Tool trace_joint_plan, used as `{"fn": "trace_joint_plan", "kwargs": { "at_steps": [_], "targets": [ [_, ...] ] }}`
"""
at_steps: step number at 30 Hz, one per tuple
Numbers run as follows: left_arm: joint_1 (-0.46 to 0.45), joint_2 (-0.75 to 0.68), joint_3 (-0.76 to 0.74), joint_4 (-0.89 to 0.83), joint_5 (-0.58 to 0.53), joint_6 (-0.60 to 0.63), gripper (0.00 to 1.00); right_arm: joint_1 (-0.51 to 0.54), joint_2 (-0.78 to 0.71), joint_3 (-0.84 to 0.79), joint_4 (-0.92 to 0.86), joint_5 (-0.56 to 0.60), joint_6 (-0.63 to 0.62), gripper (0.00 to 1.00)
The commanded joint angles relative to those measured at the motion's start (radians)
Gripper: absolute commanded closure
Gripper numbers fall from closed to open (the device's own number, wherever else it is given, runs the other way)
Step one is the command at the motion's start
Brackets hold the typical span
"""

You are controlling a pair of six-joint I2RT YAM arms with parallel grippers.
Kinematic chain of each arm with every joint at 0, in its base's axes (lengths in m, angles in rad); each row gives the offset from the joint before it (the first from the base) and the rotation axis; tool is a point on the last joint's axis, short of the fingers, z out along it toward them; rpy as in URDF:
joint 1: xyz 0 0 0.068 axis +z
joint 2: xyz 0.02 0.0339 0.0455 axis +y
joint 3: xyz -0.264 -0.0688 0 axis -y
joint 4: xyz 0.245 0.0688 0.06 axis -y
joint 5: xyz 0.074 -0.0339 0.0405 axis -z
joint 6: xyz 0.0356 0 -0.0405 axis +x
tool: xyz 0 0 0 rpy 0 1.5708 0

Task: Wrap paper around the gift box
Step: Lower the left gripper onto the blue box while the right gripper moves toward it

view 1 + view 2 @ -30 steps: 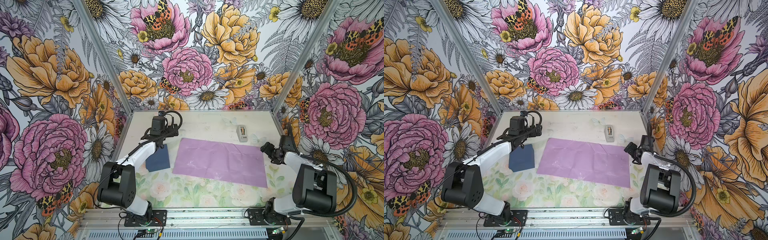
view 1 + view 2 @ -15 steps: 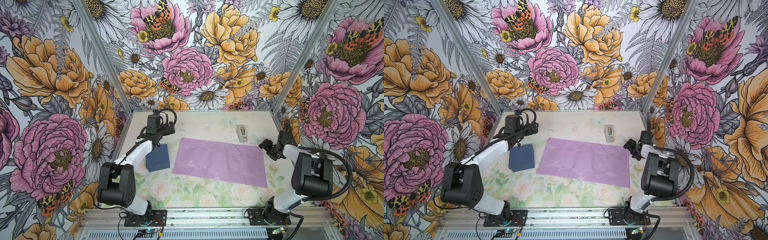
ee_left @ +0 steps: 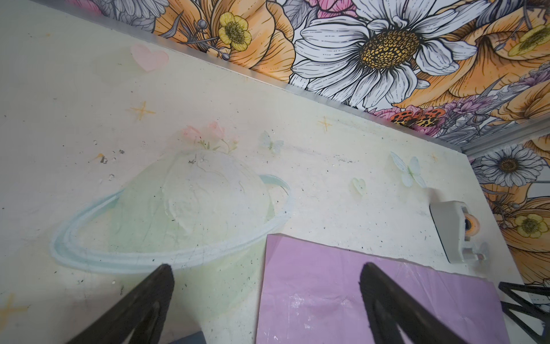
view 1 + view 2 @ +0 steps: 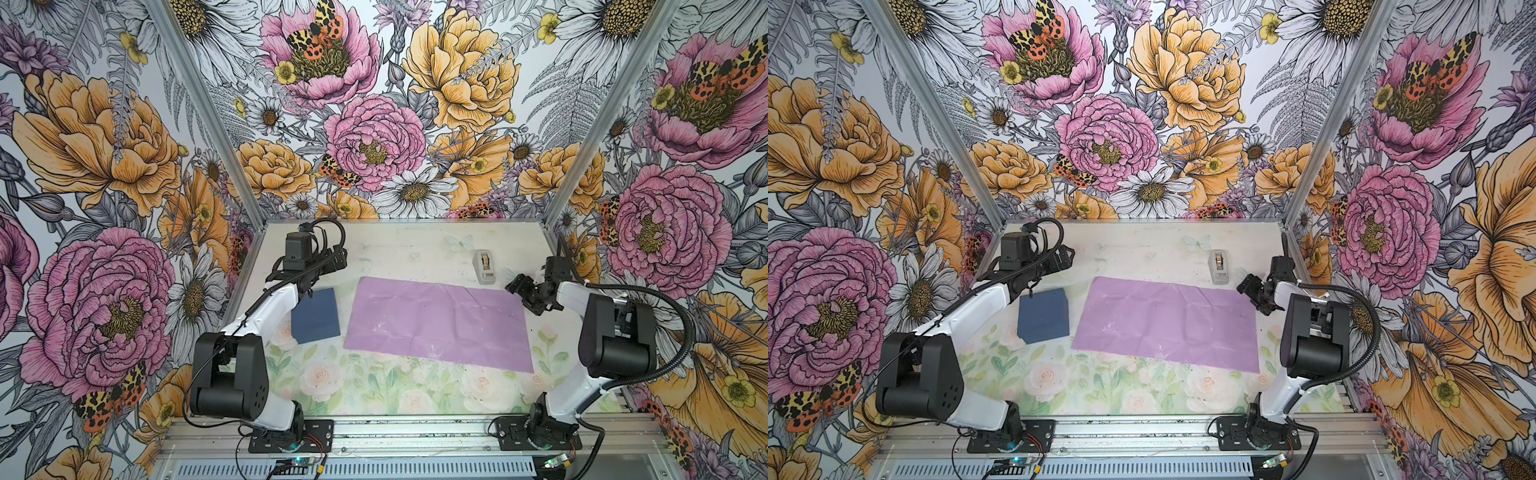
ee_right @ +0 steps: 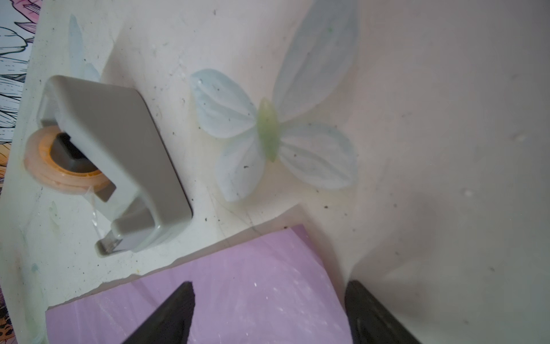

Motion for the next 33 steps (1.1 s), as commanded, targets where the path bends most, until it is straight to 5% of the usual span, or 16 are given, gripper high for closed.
{"fn": "trace_joint_plan", "kwargs": {
  "at_steps": [1, 12, 18, 25, 33],
  "targets": [
    [0.024, -0.043, -0.020, -0.020, 0.023, -0.034, 0.01, 0.032, 0.039, 0.036, -0.008, -0.024, -0.012, 0.19],
    [0.111, -0.133, -0.050, -0.174, 0.037, -0.152, 0.02, 0.075, 0.076, 0.158, -0.012, -0.031, -0.025, 0.19],
    [0.214, -0.185, -0.055, -0.376, 0.010, -0.231, 0.08, 0.142, -0.075, 0.204, -0.083, 0.054, -0.012, 0.19],
    [0.367, -0.279, -0.145, -0.463, 0.029, -0.246, 0.12, 0.472, -0.180, 0.266, -0.097, 0.101, 0.106, 0.23],
    [0.489, -0.309, -0.230, -0.411, 0.148, -0.190, 0.22, 0.867, 0.084, 0.527, -0.093, 0.031, 0.214, 0.25]
  ]
}}
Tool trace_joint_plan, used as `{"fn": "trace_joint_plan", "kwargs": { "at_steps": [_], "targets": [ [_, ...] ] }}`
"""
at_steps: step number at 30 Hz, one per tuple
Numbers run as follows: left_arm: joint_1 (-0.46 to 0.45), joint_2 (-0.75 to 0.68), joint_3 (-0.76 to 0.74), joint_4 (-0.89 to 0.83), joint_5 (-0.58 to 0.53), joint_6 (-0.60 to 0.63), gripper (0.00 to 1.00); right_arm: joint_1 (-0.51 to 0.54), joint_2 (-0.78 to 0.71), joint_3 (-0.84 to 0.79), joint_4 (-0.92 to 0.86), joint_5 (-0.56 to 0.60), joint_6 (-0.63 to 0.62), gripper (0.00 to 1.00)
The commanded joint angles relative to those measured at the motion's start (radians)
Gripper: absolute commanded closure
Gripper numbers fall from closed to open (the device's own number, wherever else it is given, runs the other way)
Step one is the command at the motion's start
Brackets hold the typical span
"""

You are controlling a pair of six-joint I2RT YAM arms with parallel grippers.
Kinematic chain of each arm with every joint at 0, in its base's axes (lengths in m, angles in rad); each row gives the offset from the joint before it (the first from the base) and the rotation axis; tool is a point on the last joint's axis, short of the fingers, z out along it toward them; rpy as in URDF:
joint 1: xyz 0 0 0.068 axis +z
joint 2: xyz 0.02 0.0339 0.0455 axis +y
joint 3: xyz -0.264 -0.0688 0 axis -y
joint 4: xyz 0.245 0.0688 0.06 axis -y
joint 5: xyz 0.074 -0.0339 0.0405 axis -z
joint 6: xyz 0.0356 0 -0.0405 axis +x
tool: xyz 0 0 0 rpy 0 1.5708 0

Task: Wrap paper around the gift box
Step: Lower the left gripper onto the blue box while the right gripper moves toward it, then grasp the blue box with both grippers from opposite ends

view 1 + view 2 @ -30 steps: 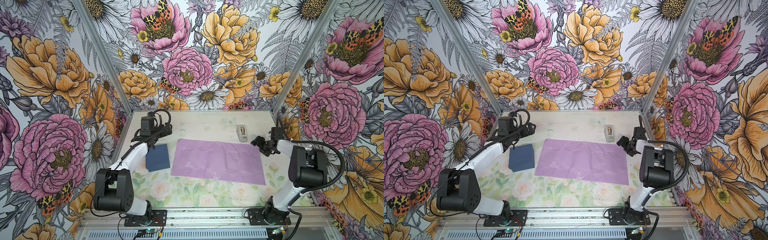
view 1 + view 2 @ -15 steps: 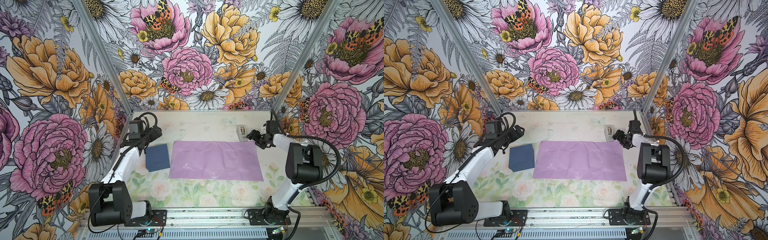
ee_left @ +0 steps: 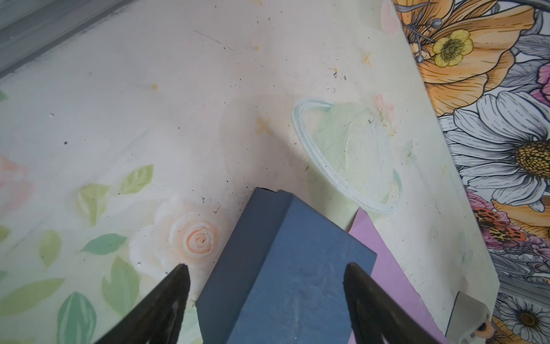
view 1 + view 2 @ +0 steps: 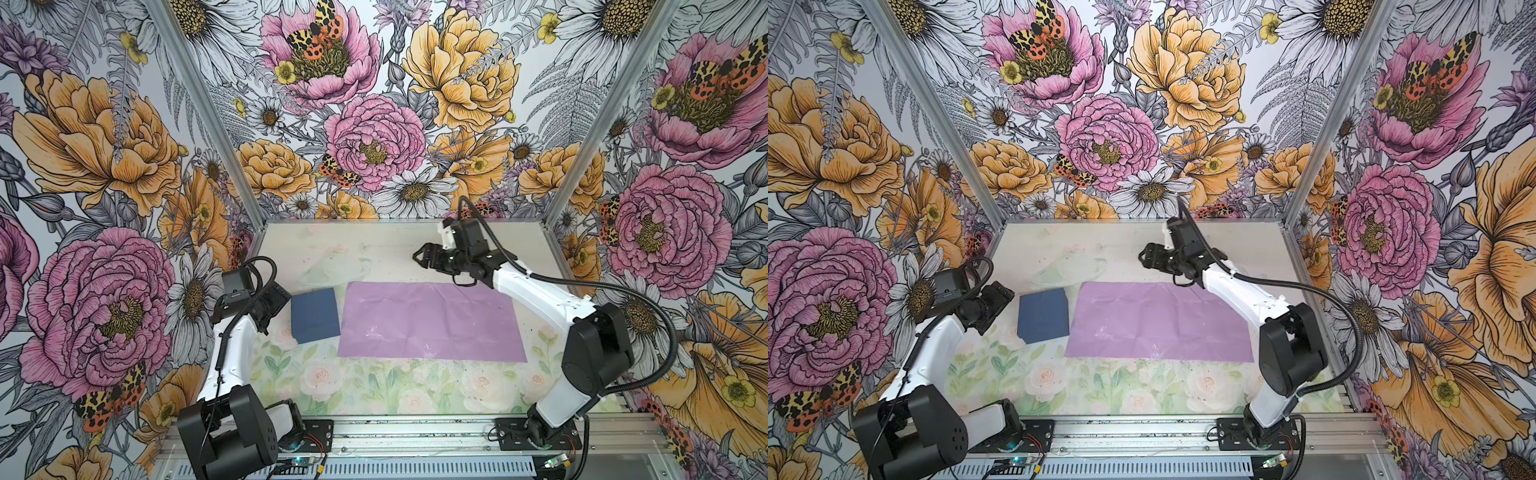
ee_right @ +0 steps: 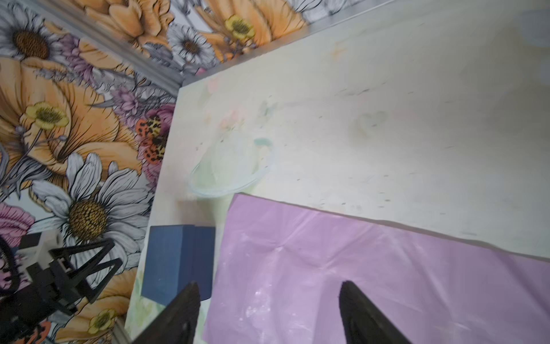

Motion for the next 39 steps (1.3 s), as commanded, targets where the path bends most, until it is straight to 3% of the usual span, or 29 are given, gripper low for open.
{"fn": "trace_joint_plan", "kwargs": {
  "at_steps": [1, 7, 20, 34, 39],
  "targets": [
    [0.041, -0.016, -0.049, 0.052, 0.119, 0.025, 0.23, 0.093, 0.105, 0.097, -0.017, -0.028, 0.053, 0.26],
    [0.058, 0.017, -0.092, 0.122, 0.263, 0.074, 0.29, 0.226, 0.298, 0.272, -0.012, -0.148, 0.052, 0.28],
    [0.063, 0.101, -0.083, 0.107, 0.320, 0.186, 0.38, 0.297, 0.508, 0.481, -0.011, -0.172, 0.063, 0.35],
    [0.011, 0.163, -0.078, 0.088, 0.268, 0.230, 0.42, 0.325, 0.653, 0.600, -0.013, -0.218, 0.120, 0.41],
    [0.002, 0.201, -0.072, 0.085, 0.246, 0.225, 0.49, 0.329, 0.697, 0.632, -0.014, -0.219, 0.143, 0.46]
  ]
}}
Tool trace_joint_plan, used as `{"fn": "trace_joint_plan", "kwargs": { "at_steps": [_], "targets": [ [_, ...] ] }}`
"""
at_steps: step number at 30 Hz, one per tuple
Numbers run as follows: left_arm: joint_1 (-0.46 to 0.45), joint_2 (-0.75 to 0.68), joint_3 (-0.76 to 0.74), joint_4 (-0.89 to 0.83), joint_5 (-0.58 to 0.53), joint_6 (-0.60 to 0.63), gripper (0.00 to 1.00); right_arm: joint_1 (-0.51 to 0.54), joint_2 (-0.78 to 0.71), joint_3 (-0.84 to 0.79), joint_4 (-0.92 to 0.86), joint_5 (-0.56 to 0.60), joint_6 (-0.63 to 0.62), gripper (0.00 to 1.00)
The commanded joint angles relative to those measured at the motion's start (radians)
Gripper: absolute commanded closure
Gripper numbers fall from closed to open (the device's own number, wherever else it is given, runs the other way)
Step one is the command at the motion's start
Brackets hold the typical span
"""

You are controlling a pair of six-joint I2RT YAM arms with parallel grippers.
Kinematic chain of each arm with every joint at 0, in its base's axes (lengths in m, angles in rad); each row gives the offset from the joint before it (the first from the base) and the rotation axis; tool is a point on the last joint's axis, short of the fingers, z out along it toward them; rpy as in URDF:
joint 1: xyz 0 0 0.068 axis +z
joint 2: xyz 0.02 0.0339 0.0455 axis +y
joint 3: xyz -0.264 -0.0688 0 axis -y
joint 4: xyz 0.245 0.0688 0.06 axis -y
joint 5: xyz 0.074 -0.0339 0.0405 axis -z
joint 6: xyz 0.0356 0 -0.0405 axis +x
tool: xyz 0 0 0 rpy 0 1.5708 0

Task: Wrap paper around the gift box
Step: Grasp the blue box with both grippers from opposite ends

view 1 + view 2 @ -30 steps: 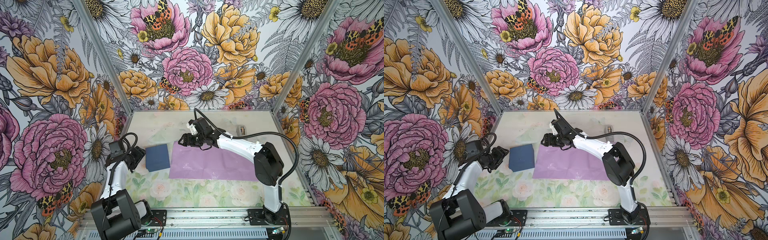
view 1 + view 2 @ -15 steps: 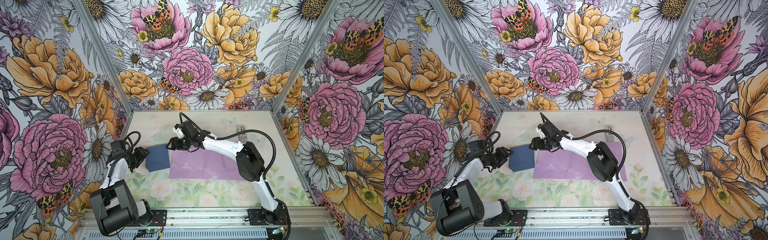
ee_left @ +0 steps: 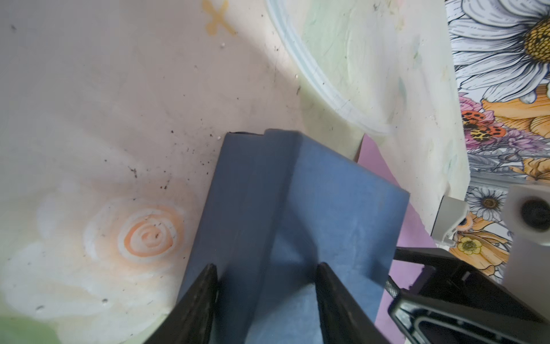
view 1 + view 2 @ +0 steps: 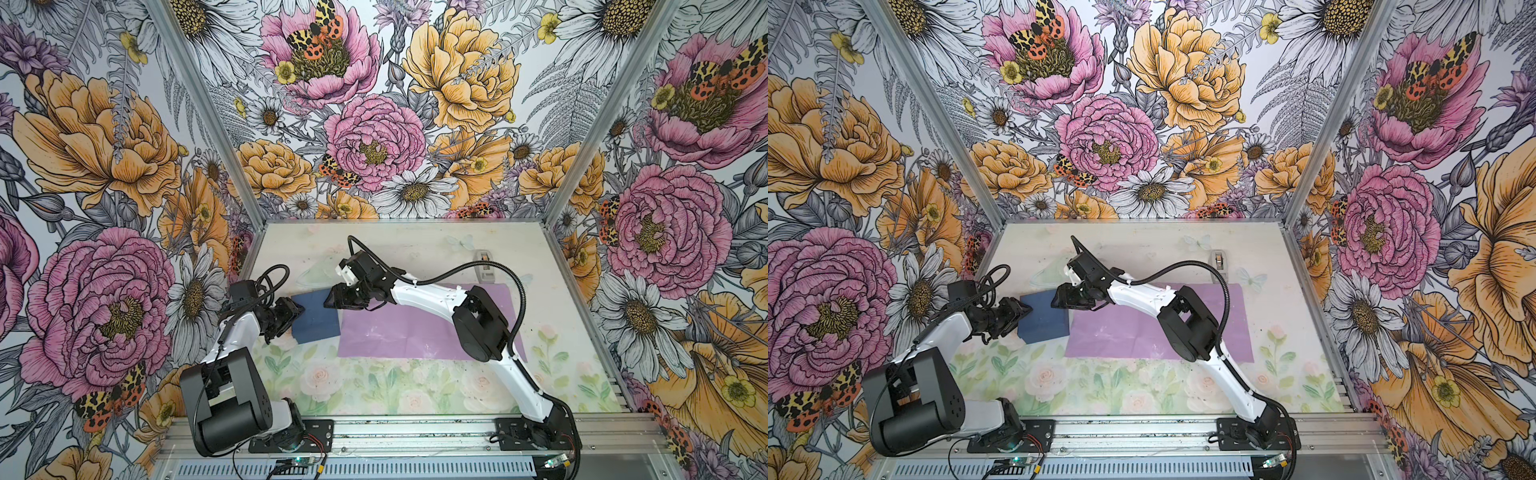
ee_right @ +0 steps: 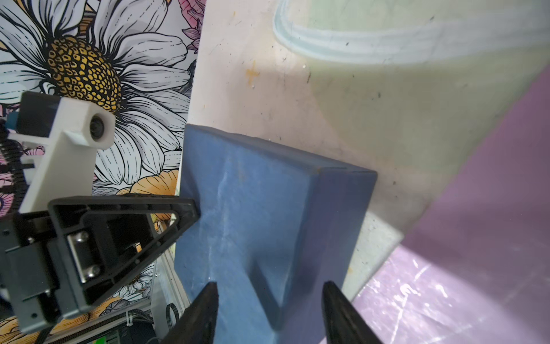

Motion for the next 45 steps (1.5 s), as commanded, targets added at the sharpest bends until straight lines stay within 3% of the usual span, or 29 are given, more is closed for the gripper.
{"fn": "trace_joint_plan", "kwargs": {
  "at_steps": [1, 6, 15, 31, 37, 45],
  "targets": [
    [-0.006, 0.022, 0.016, -0.003, -0.031, 0.020, 0.50, 0.006, 0.040, 0.040, 0.006, -0.013, 0.029, 0.46],
    [-0.013, 0.050, 0.021, -0.012, -0.039, 0.021, 0.56, 0.009, 0.082, 0.064, -0.019, -0.003, 0.047, 0.52],
    [-0.034, 0.025, 0.020, -0.015, -0.041, 0.014, 0.57, 0.019, 0.093, 0.120, -0.030, -0.012, 0.041, 0.60],
    [-0.065, -0.124, 0.077, -0.016, -0.012, -0.065, 0.60, 0.018, -0.005, 0.184, -0.031, -0.001, 0.044, 0.64],
    [-0.117, -0.158, 0.096, -0.016, -0.026, -0.105, 0.60, 0.010, -0.069, 0.124, -0.036, 0.036, 0.047, 0.64],
    [-0.267, -0.159, 0.122, -0.013, -0.098, -0.159, 0.60, -0.009, -0.225, -0.087, -0.034, 0.113, 0.045, 0.64]
  ]
}}
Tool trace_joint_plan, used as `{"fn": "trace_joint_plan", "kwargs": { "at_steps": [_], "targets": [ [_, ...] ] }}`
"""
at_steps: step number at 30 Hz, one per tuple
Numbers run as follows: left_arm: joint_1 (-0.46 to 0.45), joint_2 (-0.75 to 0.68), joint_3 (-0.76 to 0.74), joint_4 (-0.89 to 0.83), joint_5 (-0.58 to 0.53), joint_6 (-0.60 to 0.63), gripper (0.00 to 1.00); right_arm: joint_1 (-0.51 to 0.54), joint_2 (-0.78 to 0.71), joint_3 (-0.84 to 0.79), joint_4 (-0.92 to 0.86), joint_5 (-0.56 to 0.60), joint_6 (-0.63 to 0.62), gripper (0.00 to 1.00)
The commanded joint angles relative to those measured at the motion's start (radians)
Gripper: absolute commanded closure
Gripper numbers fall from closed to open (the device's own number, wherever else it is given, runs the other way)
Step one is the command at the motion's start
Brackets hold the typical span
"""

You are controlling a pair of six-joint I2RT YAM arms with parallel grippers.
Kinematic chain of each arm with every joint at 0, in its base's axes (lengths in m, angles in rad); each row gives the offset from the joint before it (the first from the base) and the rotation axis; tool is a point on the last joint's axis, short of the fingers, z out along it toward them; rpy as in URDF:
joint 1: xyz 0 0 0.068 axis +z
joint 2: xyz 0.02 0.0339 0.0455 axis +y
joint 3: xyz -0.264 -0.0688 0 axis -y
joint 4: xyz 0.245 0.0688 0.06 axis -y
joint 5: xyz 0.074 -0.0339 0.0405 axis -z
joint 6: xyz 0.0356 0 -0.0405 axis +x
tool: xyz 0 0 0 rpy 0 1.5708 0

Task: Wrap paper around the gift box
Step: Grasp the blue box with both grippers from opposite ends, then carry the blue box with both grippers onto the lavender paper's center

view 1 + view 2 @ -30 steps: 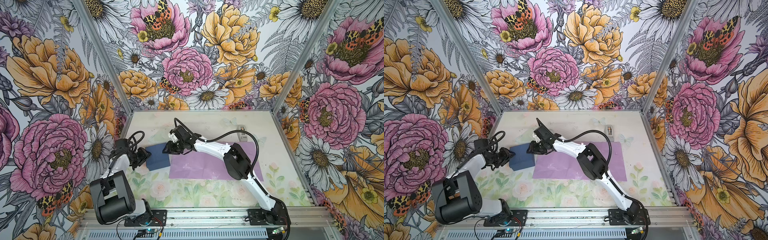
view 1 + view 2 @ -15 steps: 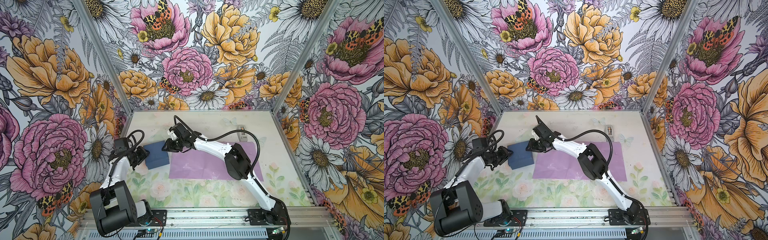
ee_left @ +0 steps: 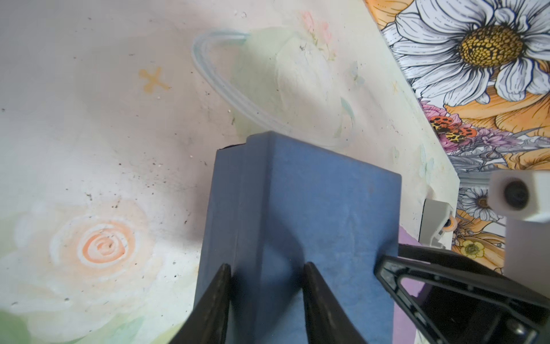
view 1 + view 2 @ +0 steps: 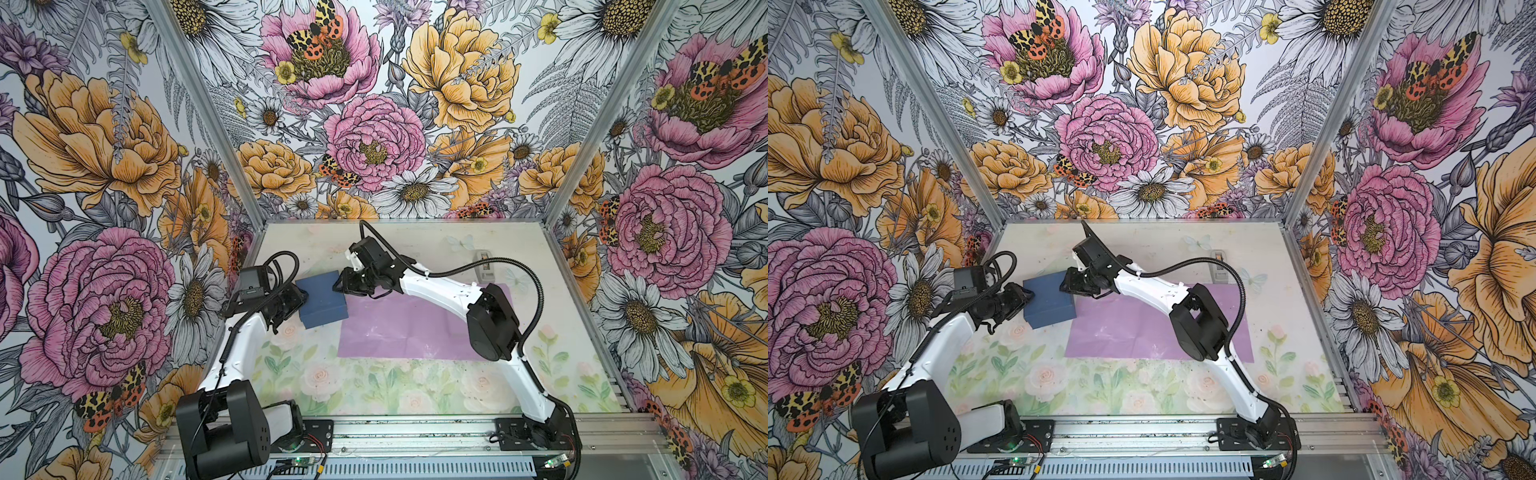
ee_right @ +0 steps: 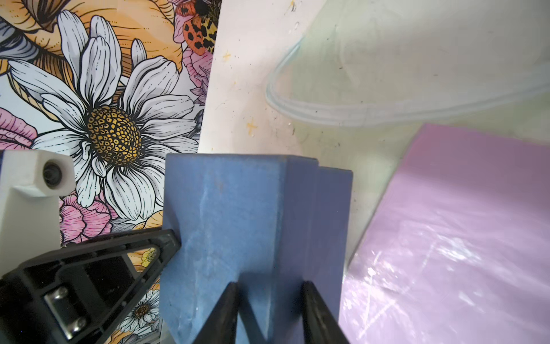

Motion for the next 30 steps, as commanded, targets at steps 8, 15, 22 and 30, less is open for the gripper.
{"fn": "trace_joint_plan", "kwargs": {
  "at_steps": [8, 15, 22, 30],
  "targets": [
    [-0.253, 0.023, 0.051, 0.080, -0.033, -0.122, 0.60, 0.002, -0.282, -0.319, 0.067, 0.086, 0.000, 0.64],
    [-0.431, 0.092, 0.066, 0.200, -0.081, -0.222, 0.60, -0.042, -0.464, -0.564, 0.110, 0.131, 0.024, 0.64],
    [-0.601, 0.222, 0.141, 0.294, -0.110, -0.283, 0.60, -0.112, -0.651, -0.776, 0.112, 0.165, 0.034, 0.64],
    [-0.747, 0.379, 0.243, 0.361, -0.114, -0.334, 0.60, -0.209, -0.831, -0.975, 0.110, 0.166, 0.036, 0.64]
  ]
}}
